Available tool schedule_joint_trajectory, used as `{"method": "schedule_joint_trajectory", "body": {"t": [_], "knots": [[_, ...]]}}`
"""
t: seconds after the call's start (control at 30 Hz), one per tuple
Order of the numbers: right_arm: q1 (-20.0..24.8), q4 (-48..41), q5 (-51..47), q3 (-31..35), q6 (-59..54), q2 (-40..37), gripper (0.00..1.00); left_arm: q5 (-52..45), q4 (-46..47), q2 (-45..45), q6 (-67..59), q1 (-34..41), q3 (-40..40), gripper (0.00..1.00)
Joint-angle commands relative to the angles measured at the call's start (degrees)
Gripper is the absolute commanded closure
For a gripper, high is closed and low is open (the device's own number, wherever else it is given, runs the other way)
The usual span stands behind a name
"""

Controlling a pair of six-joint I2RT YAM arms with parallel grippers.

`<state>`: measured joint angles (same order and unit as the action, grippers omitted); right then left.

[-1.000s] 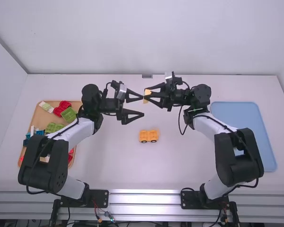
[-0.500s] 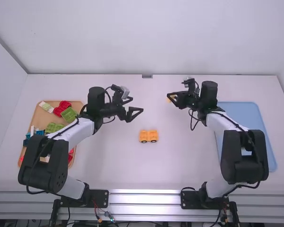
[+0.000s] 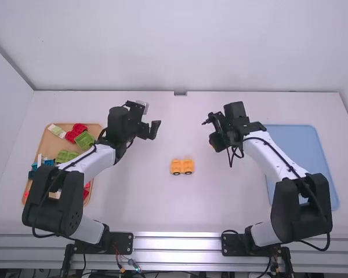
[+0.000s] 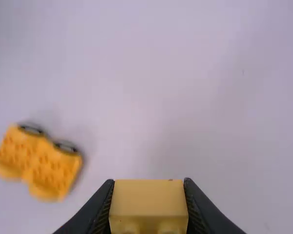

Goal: Assemble lego blocks to make yellow taxi

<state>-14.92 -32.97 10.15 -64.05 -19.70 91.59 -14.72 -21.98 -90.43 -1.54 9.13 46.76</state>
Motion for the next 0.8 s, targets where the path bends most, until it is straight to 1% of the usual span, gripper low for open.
{"method": "schedule_joint_trajectory", "body": {"t": [0.0, 0.07, 0.1, 0.23, 0.3, 0.37, 0.43, 0.57, 0.77], "knots": [[-1.9, -3.69, -2.95, -3.13, -13.97, 2.89, 0.98, 2.86, -0.13, -0.11, -0.85, -0.31, -0.11, 0.01], [-3.61, -5.64, -2.99, -2.99, -19.58, 4.61, 0.97, 2.8, -0.13, -0.11, -1.29, -0.72, -0.11, 0.01], [-4.59, -6.71, -2.95, -2.82, -23.41, 5.6, 0.94, 2.73, -0.09, -0.11, -1.25, -0.98, -0.11, 0.01], [-6.88, -8.41, -4.72, -2.62, -28.46, 8.24, 0.94, 1.7, -0.07, -0.11, -1.27, -1.31, -0.11, 0.01], [-8.13, -8.44, -7.34, -2.62, -28.55, 9.94, 0.94, 2.23, -0.09, -0.11, -1.27, -1.03, -0.11, 0.01], [-9.68, -8.46, -10.88, -2.62, -28.59, 12.13, 0.99, 2.29, -0.13, -0.11, -1.29, -0.98, -0.11, 0.01], [-10.69, -8.44, -13.05, -2.62, -28.57, 13.62, 1.0, 2.14, -0.13, -0.11, -1.27, -0.98, -0.11, 0.01], [-12.15, -7.78, -14.82, -2.62, -28.94, 17.27, 1.0, 2.19, 0.0, -0.11, -1.29, -0.98, -0.11, 0.01], [-12.02, -7.72, -14.71, -2.62, -31.58, 20.55, 1.0, 2.34, 0.5, -0.11, -1.38, -1.4, -0.11, 0.01]]}}
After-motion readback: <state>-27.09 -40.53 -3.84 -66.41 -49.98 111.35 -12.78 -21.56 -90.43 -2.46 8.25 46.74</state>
